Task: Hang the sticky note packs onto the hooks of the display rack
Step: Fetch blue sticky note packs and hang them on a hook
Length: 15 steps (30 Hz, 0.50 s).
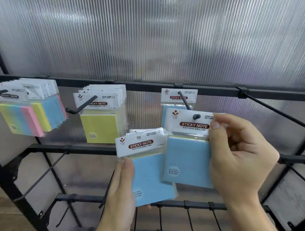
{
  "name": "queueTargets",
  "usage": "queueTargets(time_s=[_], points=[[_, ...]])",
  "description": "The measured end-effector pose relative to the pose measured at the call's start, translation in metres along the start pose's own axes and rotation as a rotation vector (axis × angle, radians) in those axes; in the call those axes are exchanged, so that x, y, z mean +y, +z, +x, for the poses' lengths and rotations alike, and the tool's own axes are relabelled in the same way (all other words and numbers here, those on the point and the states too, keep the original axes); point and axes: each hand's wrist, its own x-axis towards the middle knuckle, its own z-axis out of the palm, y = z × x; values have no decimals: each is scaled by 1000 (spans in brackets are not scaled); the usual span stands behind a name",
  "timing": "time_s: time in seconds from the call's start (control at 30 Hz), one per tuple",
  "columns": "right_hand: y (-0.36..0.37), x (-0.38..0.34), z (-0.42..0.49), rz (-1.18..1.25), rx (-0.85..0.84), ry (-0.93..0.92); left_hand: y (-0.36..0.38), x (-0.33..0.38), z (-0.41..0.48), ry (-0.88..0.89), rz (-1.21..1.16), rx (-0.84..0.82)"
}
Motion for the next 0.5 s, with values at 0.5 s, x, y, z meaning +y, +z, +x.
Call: queueTargets(time_s=[0.5], points=[[33, 51, 17, -127, -147, 55, -12, 6, 5, 34, 23, 3]])
